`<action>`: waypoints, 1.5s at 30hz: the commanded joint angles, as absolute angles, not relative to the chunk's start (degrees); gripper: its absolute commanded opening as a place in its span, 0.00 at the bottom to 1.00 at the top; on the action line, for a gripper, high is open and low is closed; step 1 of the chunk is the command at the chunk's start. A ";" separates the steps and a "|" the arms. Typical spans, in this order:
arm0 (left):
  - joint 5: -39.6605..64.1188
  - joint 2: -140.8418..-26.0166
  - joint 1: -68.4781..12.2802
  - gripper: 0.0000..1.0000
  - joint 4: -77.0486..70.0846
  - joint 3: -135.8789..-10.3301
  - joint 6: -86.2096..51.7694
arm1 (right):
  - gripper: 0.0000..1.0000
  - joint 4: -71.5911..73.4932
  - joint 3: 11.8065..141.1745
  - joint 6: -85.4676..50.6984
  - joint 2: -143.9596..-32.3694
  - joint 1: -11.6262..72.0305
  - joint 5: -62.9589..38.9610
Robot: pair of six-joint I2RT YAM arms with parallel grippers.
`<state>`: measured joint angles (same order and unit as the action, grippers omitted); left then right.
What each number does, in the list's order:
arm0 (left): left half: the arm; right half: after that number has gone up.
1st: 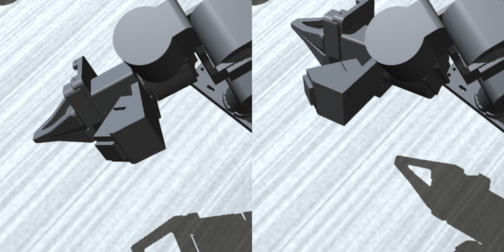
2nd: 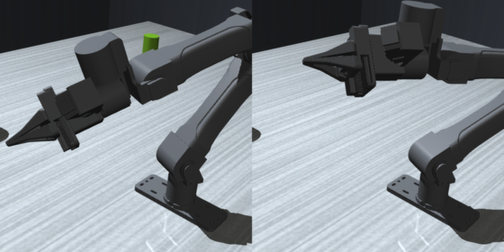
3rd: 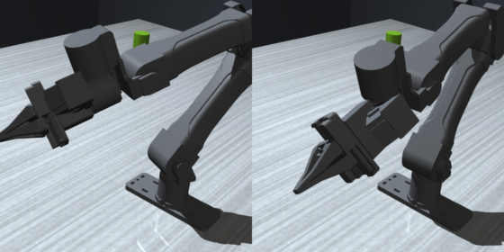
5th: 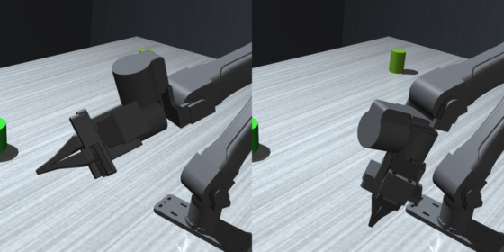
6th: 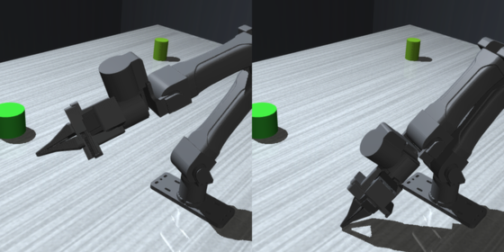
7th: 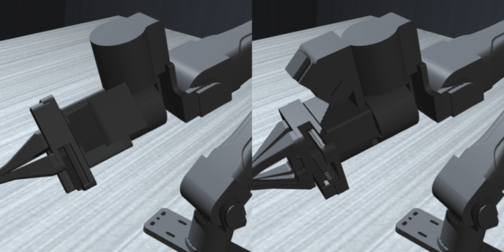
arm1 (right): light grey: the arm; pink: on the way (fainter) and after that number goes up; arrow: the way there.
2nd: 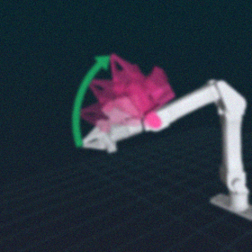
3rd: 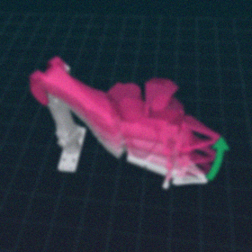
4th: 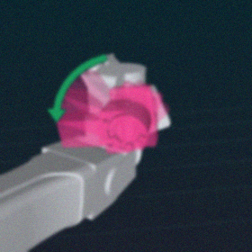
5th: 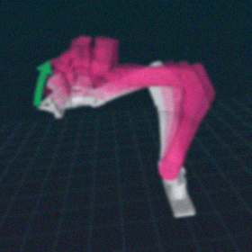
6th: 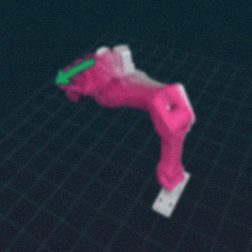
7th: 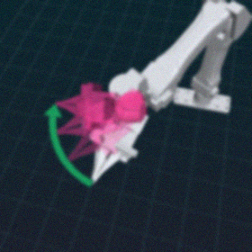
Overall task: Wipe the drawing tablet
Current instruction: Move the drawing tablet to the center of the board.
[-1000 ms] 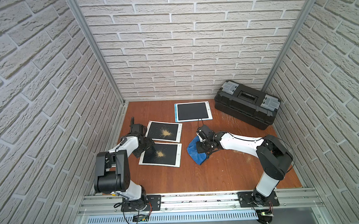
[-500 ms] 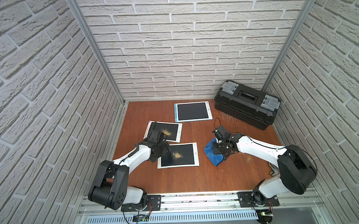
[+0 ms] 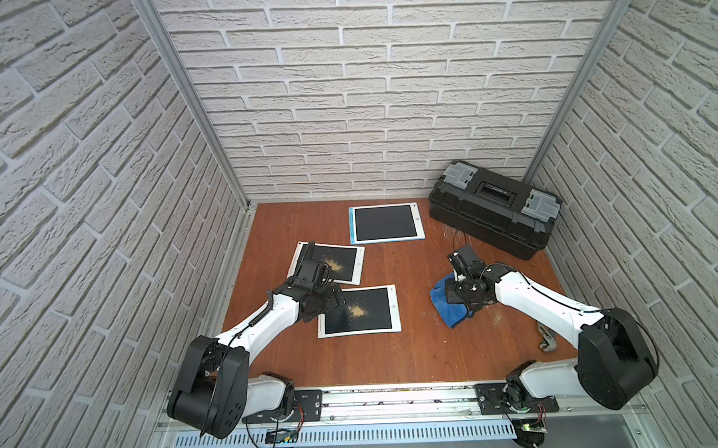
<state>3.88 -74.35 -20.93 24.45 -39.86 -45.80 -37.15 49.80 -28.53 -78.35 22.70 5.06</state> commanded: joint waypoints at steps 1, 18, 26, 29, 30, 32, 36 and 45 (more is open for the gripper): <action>-2.08 -74.37 -19.96 0.95 27.15 -44.45 -41.89 | 0.03 -35.82 53.05 -26.44 -78.27 22.61 4.73; 0.52 -74.61 -14.27 0.92 27.22 -46.62 -40.01 | 0.03 -32.58 48.03 -30.22 -74.36 23.81 6.98; 6.29 -63.21 -14.50 0.93 27.96 -39.92 -39.88 | 0.03 -36.28 52.19 -27.96 -76.14 23.82 7.55; 7.40 -59.97 -14.59 0.93 27.18 -36.91 -40.23 | 0.03 -35.95 52.08 -27.71 -76.80 23.77 6.23; 8.12 -59.25 -14.59 0.93 26.84 -35.85 -40.42 | 0.03 -35.95 52.03 -27.61 -77.07 23.82 5.79; 9.91 -58.61 -14.68 0.91 25.73 -34.23 -40.91 | 0.03 -34.90 51.48 -26.91 -77.74 23.81 4.31; 9.54 -59.43 -15.97 0.89 24.31 -32.16 -42.17 | 0.03 -32.32 50.77 -26.87 -80.28 23.81 1.72; 11.07 -64.50 -16.00 0.76 19.36 -29.32 -41.83 | 0.03 -30.38 51.88 -27.98 -86.06 28.31 -0.42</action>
<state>9.50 -62.46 -15.92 23.38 -30.70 -42.04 -32.56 51.09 -27.62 -85.30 25.54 0.27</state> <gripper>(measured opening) 0.771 0.091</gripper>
